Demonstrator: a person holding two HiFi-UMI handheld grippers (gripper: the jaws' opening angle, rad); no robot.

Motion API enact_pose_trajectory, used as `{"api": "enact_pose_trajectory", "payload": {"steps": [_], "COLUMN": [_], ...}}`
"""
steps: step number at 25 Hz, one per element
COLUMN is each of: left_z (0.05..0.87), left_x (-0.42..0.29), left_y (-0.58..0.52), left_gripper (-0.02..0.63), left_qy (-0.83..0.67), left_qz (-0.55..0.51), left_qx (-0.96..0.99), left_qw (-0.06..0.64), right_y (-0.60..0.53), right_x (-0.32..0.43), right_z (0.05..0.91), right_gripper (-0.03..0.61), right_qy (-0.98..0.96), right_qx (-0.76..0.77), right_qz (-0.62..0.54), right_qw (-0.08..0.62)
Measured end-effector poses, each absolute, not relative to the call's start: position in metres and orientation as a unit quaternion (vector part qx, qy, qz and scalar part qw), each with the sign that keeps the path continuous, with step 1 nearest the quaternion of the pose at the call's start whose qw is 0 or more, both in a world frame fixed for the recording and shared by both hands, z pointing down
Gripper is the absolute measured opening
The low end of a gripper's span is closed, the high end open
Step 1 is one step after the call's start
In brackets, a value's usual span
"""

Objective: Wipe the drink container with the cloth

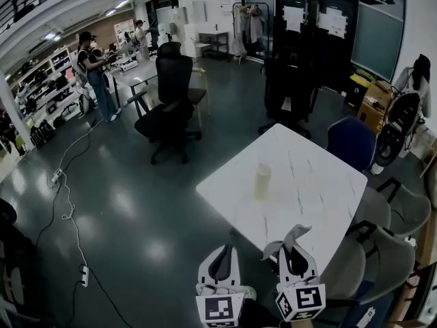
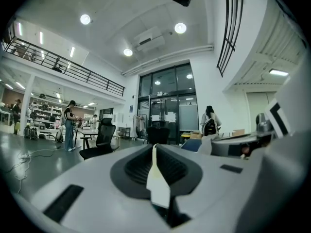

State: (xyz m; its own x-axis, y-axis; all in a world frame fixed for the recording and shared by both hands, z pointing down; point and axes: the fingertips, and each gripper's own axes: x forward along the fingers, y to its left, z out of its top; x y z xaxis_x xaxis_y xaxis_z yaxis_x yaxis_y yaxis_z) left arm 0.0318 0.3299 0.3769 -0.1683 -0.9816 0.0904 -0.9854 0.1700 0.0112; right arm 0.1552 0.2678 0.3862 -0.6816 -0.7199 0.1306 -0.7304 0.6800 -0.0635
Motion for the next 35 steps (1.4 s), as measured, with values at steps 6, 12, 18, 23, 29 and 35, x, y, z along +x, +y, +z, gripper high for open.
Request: {"api": "enact_pose_trajectory", "payload": {"steps": [6,12,18,23,29,35], "left_z": [0.369,0.367,0.380,0.393,0.406,0.419], "left_x": [0.024,0.016,0.003,-0.008,-0.020,-0.035], "left_y": [0.254,0.211,0.186,0.160,0.116,0.064], "left_gripper": [0.031,0.031,0.031,0.031,0.032,0.032], "left_qy": [-0.766,-0.771,-0.779,-0.764,-0.732,-0.686], "left_qz": [0.030,0.039,0.043,0.047,0.044,0.066], "left_qx": [0.641,0.635,0.624,0.642,0.677,0.722], "left_qw": [0.029,0.028,0.038,0.044,0.070,0.067], "right_y": [0.194,0.147,0.124,0.106,0.072,0.040], "right_x": [0.142,0.129,0.121,0.110,0.091,0.065], "right_z": [0.383,0.384,0.397,0.409,0.422,0.444], "right_gripper": [0.057,0.057,0.057,0.057,0.057,0.057], "right_qy": [-0.921,-0.925,-0.924,-0.920,-0.910,-0.903], "right_qx": [0.383,0.372,0.371,0.378,0.397,0.401], "right_qz": [0.058,0.064,0.073,0.071,0.075,0.087], "right_qw": [0.044,0.042,0.057,0.077,0.090,0.126]}}
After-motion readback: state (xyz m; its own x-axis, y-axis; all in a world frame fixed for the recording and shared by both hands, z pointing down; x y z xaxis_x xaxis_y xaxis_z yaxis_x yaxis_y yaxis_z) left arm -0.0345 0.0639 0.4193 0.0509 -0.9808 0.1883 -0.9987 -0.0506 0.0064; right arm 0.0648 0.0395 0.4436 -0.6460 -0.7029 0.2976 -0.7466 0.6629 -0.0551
